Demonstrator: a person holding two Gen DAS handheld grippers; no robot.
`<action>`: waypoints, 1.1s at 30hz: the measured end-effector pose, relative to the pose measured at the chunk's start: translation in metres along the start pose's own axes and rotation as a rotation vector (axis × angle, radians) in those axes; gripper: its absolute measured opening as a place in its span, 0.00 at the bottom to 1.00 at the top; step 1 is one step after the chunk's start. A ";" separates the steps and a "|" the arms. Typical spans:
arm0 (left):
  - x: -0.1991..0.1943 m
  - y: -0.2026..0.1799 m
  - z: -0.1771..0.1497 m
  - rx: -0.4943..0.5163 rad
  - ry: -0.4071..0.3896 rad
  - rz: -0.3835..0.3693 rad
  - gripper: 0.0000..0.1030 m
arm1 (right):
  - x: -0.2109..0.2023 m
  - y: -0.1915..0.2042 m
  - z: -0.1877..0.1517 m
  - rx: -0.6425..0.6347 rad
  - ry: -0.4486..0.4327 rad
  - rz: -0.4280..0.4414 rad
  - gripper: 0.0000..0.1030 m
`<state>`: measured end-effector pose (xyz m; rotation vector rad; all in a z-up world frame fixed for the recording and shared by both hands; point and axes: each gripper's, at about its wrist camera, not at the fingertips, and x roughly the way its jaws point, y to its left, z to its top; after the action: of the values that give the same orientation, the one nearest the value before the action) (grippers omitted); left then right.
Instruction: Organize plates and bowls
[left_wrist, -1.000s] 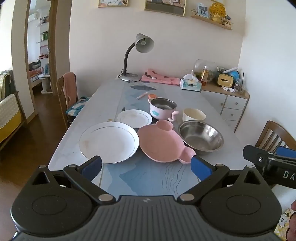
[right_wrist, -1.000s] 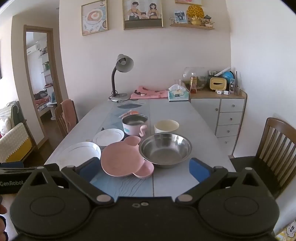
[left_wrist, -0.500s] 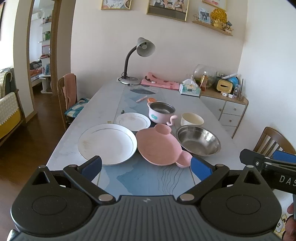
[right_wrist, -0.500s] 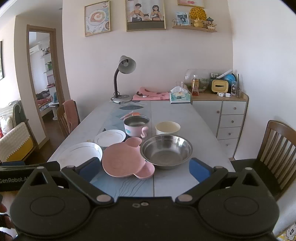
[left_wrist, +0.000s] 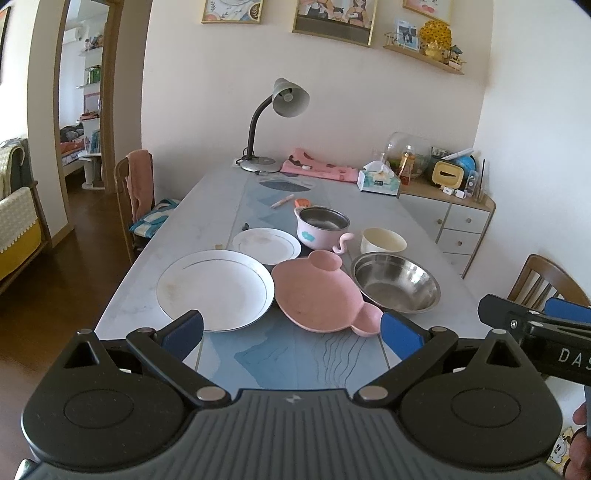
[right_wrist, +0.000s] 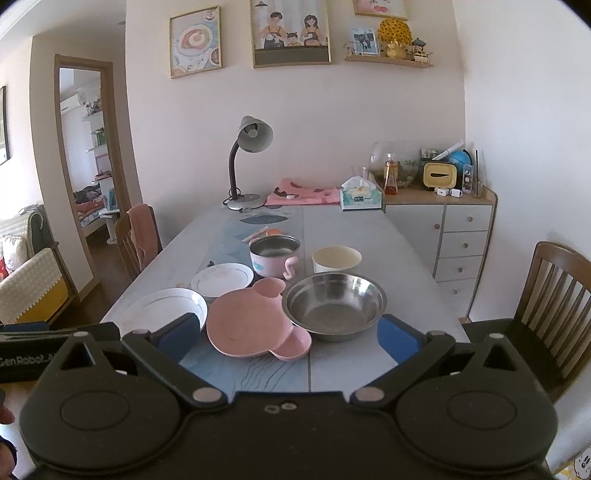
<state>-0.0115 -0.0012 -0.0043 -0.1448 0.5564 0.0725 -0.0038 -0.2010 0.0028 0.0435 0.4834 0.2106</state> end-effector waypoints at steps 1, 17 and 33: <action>0.000 0.000 0.000 0.002 -0.003 0.001 1.00 | -0.001 -0.001 0.000 -0.003 -0.003 0.002 1.00; -0.007 0.003 0.001 -0.003 -0.026 -0.001 1.00 | -0.002 0.004 0.002 0.001 0.003 0.010 1.00; -0.016 0.001 0.000 0.014 -0.042 -0.007 1.00 | -0.003 0.004 0.002 -0.002 0.002 0.009 1.00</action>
<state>-0.0254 -0.0006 0.0036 -0.1313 0.5141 0.0652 -0.0062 -0.1974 0.0059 0.0438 0.4855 0.2199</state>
